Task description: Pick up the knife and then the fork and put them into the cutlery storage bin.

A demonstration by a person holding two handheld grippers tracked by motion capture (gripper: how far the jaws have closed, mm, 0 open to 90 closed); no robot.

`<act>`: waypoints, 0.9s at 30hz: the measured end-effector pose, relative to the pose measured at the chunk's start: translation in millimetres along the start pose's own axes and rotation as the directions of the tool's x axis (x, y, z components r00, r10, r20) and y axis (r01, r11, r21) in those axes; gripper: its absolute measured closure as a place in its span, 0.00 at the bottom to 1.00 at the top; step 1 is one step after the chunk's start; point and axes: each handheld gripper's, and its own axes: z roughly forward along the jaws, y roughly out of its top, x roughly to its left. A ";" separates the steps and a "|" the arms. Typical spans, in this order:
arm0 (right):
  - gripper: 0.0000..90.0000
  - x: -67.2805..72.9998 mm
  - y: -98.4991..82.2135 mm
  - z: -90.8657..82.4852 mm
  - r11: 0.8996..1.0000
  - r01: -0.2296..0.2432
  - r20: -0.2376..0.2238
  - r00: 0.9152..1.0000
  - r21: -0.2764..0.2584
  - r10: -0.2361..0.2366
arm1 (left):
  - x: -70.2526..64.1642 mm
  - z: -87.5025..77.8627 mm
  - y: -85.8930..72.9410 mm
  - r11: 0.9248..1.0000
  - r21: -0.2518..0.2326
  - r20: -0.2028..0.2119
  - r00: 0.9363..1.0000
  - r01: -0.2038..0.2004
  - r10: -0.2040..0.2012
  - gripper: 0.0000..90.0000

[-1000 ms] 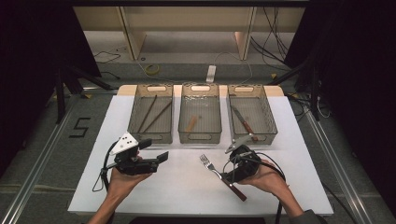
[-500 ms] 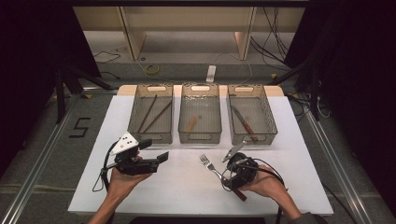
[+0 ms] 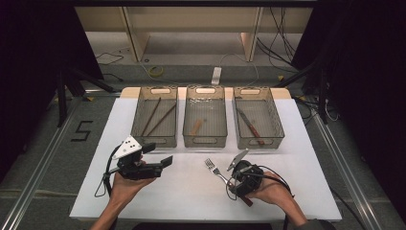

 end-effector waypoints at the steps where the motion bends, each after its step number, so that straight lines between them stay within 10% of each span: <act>1: 0.58 0.9 0.1 1.2 1.000 -0.003 0.004 1.000 0.001 0.003 | -0.1 0.1 0.0 1.000 0.000 -0.001 1.000 -0.001 0.001 0.17; 27: 0.79 -1.1 1.1 8.9 0.998 0.043 0.001 0.999 0.051 -0.044 | 0.0 0.3 -0.3 1.000 0.001 -0.004 1.000 0.000 0.000 0.17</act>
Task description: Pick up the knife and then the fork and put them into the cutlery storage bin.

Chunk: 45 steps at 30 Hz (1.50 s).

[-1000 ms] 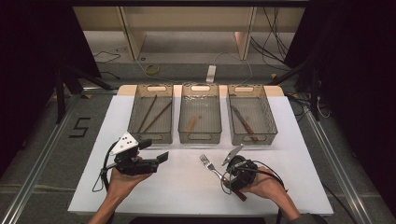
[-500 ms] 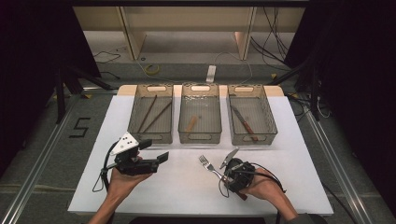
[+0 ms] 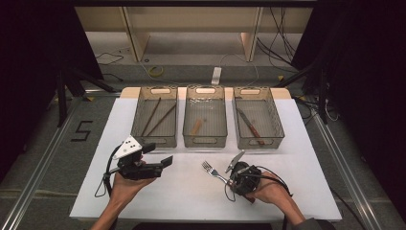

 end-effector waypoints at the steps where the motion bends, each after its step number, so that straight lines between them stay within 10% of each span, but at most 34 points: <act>1: 0.80 -0.1 0.1 0.2 1.000 0.006 0.000 1.000 0.000 -0.006 | 0.1 -0.1 0.0 1.000 0.000 0.000 1.000 0.000 0.000 0.17; 23: 0.86 -1.5 1.4 -2.3 1.000 0.006 -0.016 1.000 0.003 -0.006 | 0.6 -0.1 0.2 1.000 -0.001 0.000 1.000 0.002 -0.002 0.17; 45: 0.86 -21.2 -7.7 -27.0 0.992 -0.059 0.005 0.998 -0.112 0.060 | 0.6 -0.8 0.0 1.000 -0.013 -0.003 1.000 0.004 -0.004 0.17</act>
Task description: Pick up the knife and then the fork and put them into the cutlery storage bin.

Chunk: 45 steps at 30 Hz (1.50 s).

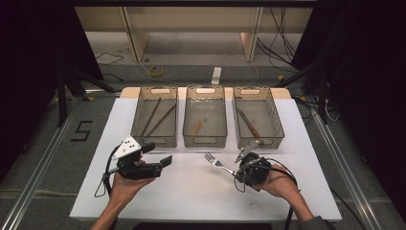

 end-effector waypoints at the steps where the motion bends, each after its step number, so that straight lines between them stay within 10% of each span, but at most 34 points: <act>1: 0.86 -1.5 -0.6 -0.5 1.000 0.008 0.003 1.000 -0.003 -0.008 | 0.0 0.1 0.0 1.000 0.001 -0.001 1.000 0.000 0.000 0.17; 45: 0.86 -27.5 6.2 -26.6 0.992 -0.034 0.036 0.999 -0.123 0.039 | 1.6 -1.0 0.3 1.000 -0.008 -0.008 1.000 0.011 -0.011 0.17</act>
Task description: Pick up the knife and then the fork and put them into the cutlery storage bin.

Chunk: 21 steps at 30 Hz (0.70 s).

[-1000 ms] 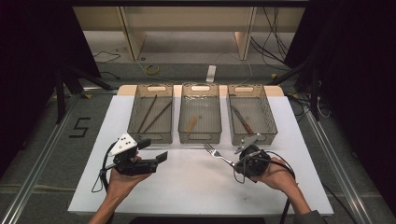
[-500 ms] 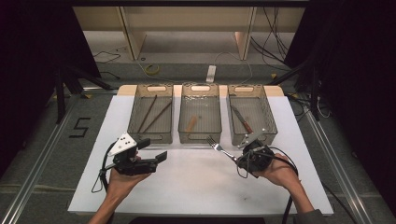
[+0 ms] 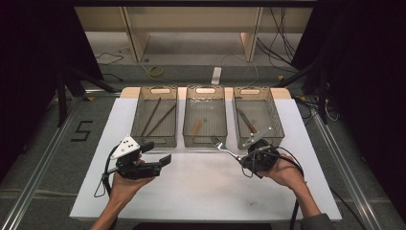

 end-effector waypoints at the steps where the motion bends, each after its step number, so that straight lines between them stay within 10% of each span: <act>1: 0.86 -0.4 -0.2 -0.3 1.000 -0.002 -0.001 1.000 -0.001 0.002 | -0.1 0.1 -0.1 1.000 0.000 -0.001 1.000 0.000 0.000 0.17; 21: 0.86 -20.5 2.8 -31.2 0.990 -0.067 0.067 0.995 -0.121 0.076 | -1.2 -3.0 -1.0 1.000 -0.002 0.000 1.000 -0.017 0.017 0.17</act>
